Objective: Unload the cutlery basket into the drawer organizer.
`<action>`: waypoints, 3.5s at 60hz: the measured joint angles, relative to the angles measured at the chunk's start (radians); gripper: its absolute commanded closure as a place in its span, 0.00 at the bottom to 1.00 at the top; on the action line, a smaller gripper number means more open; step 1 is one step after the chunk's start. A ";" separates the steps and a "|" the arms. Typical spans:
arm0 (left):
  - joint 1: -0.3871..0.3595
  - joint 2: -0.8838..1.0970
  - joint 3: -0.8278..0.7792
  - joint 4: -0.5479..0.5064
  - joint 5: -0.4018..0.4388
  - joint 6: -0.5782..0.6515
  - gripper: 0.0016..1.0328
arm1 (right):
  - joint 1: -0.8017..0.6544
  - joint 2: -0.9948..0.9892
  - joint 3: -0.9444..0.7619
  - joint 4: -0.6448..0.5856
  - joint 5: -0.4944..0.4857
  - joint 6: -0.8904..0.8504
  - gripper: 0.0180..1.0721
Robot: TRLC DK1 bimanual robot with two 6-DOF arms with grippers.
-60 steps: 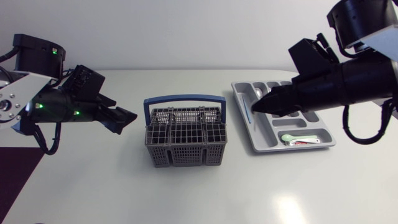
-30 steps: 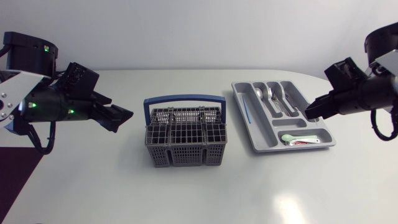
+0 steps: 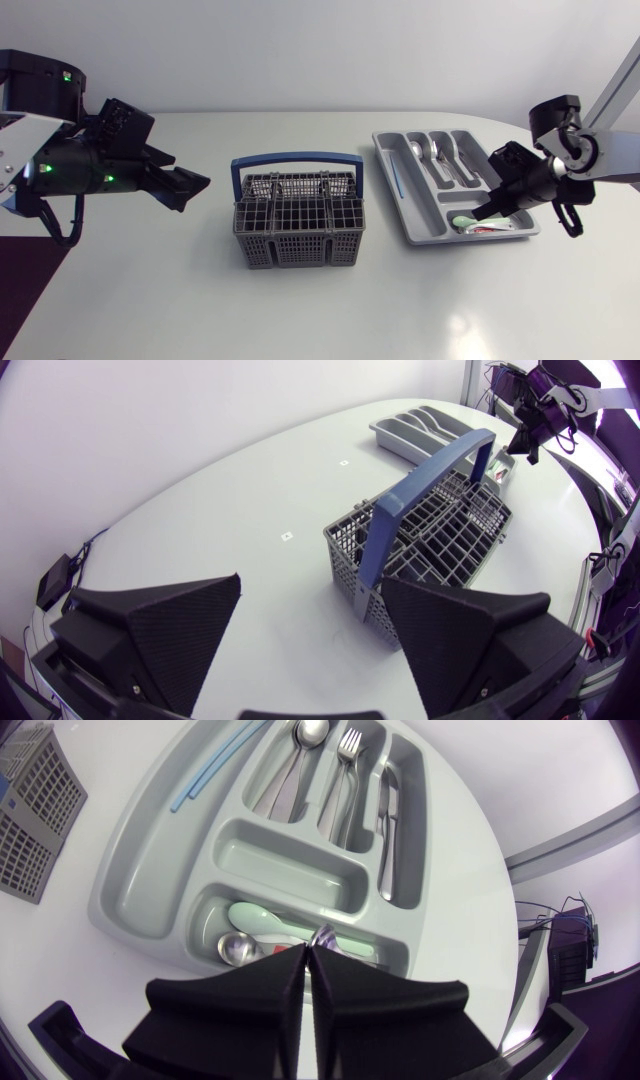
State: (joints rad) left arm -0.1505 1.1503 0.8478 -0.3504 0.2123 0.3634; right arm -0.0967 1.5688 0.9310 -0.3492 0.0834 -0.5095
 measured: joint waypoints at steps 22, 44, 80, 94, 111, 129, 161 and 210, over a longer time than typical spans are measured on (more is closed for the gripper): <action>0.025 -0.033 -0.026 -0.007 0.000 0.003 0.05 | 0.127 0.136 -0.009 0.102 0.124 0.055 0.54; 0.071 -0.105 -0.072 -0.008 0.000 0.014 0.05 | 0.141 -0.031 -0.132 0.148 0.153 0.083 0.05; 0.031 -0.273 -0.218 -0.066 0.000 0.029 0.05 | 0.573 -0.458 -0.274 0.063 0.130 0.201 0.64; -0.092 -0.330 -0.225 -0.075 0.002 0.009 0.07 | 0.738 -0.449 -0.250 0.090 0.121 0.266 0.88; -0.231 -0.277 -0.223 0.019 0.091 -0.049 0.73 | 0.813 -0.330 -0.150 0.177 0.074 0.302 0.88; -0.225 -0.066 -0.192 0.170 0.150 -0.084 0.89 | 0.815 -0.232 -0.134 0.267 0.023 0.312 0.88; -0.144 0.145 -0.192 0.279 0.150 -0.075 0.89 | 0.782 -0.055 -0.090 0.339 -0.034 0.324 0.89; -0.050 0.069 -0.185 0.229 0.184 -0.046 0.88 | 0.857 -0.120 -0.070 0.342 0.021 0.353 0.89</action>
State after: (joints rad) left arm -0.2005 1.2198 0.6628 -0.1219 0.3965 0.3176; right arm 0.7605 1.4487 0.8612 -0.0071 0.1047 -0.1566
